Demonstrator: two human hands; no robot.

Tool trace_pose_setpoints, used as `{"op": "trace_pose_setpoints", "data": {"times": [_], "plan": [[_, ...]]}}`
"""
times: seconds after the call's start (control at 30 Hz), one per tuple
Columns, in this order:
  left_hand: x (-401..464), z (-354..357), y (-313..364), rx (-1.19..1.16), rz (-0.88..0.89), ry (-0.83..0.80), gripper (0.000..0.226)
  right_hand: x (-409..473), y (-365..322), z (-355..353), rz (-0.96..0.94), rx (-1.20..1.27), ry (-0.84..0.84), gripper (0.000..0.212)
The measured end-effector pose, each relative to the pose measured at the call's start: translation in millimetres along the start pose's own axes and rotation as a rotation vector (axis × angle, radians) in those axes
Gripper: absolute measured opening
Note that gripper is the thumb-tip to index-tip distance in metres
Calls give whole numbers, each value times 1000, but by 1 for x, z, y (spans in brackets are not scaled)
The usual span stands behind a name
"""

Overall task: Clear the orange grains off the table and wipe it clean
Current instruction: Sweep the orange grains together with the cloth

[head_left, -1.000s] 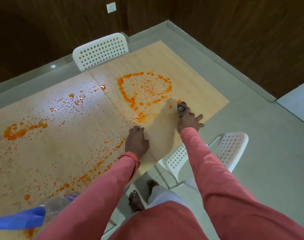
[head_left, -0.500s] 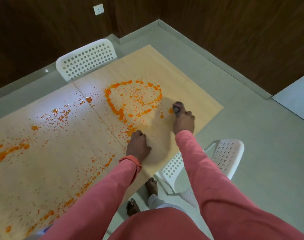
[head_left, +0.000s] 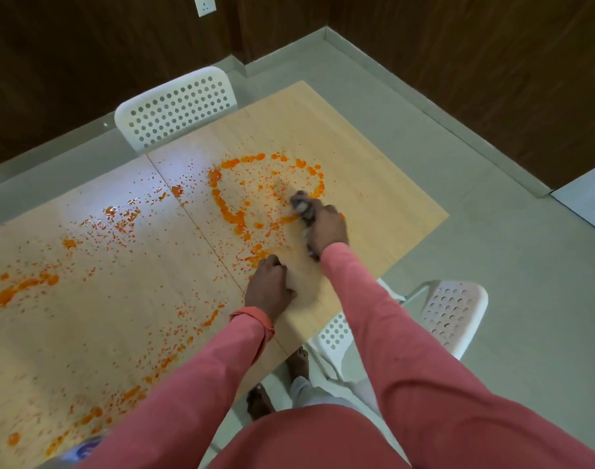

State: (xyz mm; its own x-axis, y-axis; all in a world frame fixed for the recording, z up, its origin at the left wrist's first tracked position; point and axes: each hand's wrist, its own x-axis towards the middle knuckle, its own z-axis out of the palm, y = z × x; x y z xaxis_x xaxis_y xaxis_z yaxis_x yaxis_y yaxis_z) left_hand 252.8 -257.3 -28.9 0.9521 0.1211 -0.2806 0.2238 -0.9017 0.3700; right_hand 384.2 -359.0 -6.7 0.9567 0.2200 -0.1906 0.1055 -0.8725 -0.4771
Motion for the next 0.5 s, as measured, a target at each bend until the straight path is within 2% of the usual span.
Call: {"op": "trace_pose_setpoints", "data": {"times": [0.1, 0.17, 0.2, 0.33, 0.43, 0.5], "plan": [[-2, 0, 1, -9, -13, 2, 46, 19, 52, -23, 239, -136, 99, 52], [-3, 1, 1, -7, -13, 6, 44, 25, 66, -24, 353, -219, 12, 50], [-4, 1, 1, -12, -15, 8, 43, 26, 62, -19, 345, -241, -26, 48], [-4, 2, 1, -18, -16, 19, 44, 18, 3, 16, 83, -210, -127, 47], [-3, 0, 2, -36, -18, 31, 50, 4, -42, 31, -159, -57, -283, 55], [-4, 0, 2, -52, -21, 30, 54, 4, -44, 27, -212, 76, -286, 63]]}}
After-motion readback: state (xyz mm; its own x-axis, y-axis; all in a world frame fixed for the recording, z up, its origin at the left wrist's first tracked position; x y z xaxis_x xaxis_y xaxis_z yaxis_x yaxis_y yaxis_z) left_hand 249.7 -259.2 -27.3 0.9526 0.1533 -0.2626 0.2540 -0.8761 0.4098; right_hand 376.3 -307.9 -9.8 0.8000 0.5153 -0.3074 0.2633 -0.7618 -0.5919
